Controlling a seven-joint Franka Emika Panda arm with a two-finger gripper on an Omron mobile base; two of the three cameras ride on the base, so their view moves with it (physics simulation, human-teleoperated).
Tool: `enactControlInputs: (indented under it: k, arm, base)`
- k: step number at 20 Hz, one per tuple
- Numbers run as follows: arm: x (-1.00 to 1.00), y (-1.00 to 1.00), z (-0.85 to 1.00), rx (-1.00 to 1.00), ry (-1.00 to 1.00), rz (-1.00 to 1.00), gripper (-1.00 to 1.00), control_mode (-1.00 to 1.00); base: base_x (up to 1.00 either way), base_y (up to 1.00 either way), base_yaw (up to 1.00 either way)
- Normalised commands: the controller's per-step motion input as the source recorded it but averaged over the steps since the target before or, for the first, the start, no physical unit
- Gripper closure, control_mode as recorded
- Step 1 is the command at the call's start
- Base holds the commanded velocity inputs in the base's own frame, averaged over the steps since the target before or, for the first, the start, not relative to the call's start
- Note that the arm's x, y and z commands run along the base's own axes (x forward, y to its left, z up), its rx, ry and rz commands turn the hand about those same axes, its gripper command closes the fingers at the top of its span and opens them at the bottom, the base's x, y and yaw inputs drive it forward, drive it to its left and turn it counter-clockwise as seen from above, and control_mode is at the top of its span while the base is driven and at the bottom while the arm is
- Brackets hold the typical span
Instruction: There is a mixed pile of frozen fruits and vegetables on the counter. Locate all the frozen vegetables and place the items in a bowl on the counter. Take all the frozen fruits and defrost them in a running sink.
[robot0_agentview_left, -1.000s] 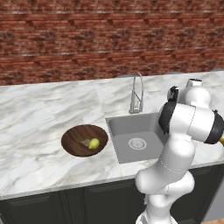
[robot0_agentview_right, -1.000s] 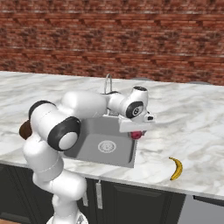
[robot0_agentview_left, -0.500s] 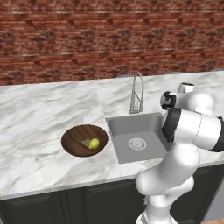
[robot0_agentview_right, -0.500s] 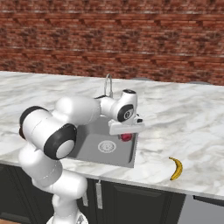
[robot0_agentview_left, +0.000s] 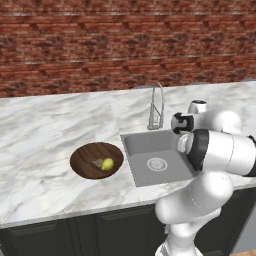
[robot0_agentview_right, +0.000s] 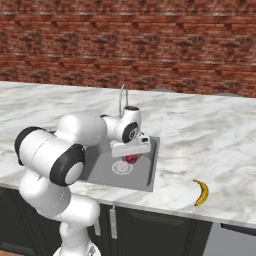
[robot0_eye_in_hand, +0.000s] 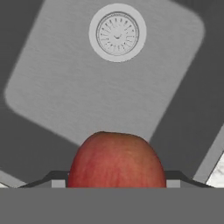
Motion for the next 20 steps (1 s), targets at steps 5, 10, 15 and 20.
enactControlInputs:
  k: [5, 10, 15, 20]
  arm:
    - [0.05, 0.43, -0.32, -0.03, -0.01, 0.01, 1.0, -1.0]
    - [0.17, 0.12, -0.38, 0.02, -0.01, 0.0, 1.0, -1.0]
    - [0.18, -0.07, -0.41, 0.05, -0.05, -0.01, 1.0, -1.0]
    - [0.2, -0.03, -0.38, 0.02, -0.08, -0.01, 1.0, -1.0]
  base:
    - [0.0, 0.0, 0.0]
    - [0.0, 0.0, 0.0]
    - [0.0, 0.0, 0.0]
    - [0.0, 0.0, 0.0]
